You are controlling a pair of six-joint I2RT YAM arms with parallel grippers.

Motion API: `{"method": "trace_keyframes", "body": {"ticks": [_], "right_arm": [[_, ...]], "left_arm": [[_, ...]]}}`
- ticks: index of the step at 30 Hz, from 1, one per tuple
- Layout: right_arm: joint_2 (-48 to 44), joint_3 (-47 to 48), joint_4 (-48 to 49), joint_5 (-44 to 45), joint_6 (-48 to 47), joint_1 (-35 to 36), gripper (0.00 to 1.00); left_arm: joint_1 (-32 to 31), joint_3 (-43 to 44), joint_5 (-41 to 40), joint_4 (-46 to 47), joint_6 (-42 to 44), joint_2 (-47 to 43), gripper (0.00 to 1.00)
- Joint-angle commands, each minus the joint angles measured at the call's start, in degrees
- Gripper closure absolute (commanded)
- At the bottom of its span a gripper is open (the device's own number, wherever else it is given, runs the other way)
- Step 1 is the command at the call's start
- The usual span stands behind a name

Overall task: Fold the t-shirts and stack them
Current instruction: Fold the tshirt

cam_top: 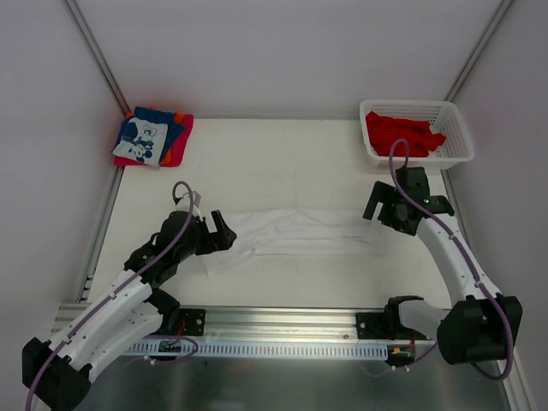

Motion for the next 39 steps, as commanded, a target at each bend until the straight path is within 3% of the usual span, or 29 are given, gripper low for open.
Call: {"method": "trace_keyframes", "body": {"ticks": [1,4,11,18,30,35,39], "right_arm": [[-3.4,4.1,-2.7,0.3,-0.1,0.6,0.01],[-2.1,5.6,-1.0,-2.1,-0.9,0.9,0.01],[11.2,9.1,3.2,-9.6,-1.4,2.8,0.01],[14.4,8.4,6.2,-9.9,-0.6,6.0,0.01],[5.5,-1.1,6.5,-8.0,-0.2,8.3,0.00],[-1.9,-4.1,4.5,-6.3,-0.3,8.5,0.00],[-7.3,-4.8,1.0,-5.1,-0.5,8.6,0.00]], "left_arm": [[-1.2,5.0,-2.9,-2.2,0.2,-3.5,0.01],[-1.4,7.7,-4.8,-4.2,0.0,-3.5,0.01],[-1.5,6.1,-14.2,-6.7,-2.8,-1.0,0.01],[-1.6,3.4,-20.8,-4.8,-8.7,6.3,0.02],[-1.6,1.5,-21.8,3.5,-9.3,15.1,0.05],[-1.6,0.0,-25.5,6.3,-8.5,16.2,0.14],[-1.5,1.5,-29.0,6.3,-8.2,18.4,0.13]]}}
